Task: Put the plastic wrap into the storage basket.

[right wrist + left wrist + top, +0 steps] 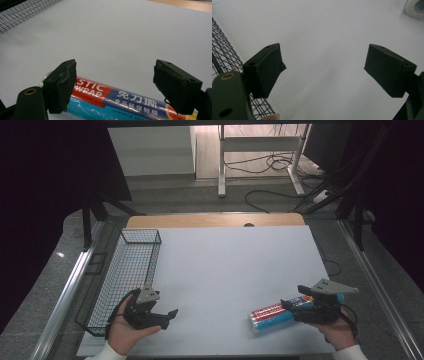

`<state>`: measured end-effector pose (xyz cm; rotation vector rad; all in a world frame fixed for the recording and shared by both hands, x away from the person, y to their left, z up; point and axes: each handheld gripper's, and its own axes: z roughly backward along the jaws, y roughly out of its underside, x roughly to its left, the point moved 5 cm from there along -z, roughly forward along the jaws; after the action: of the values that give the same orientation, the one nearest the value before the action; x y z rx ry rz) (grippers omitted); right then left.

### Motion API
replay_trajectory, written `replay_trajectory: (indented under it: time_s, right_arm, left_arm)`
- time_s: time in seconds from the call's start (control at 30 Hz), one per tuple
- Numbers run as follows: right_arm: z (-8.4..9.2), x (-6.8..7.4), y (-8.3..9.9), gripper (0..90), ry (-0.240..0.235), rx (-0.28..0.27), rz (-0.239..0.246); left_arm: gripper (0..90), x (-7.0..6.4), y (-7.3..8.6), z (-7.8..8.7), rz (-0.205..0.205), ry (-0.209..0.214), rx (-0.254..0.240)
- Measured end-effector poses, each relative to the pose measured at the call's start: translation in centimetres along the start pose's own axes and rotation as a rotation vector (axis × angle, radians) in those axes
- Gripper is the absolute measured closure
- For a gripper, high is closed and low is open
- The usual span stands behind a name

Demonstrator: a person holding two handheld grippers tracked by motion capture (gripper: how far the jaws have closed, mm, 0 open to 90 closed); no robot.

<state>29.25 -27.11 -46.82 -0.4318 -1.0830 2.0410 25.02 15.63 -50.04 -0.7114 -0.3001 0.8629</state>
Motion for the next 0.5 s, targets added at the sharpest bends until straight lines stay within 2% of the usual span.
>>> replay_trajectory:
  time_s: [0.5]
  right_arm:
    - [0.3,-0.32,0.57,19.1,0.022,0.009,-0.006]
  left_arm:
    - [14.9,-0.17,-0.03,-0.17,-0.014,0.004,0.005]
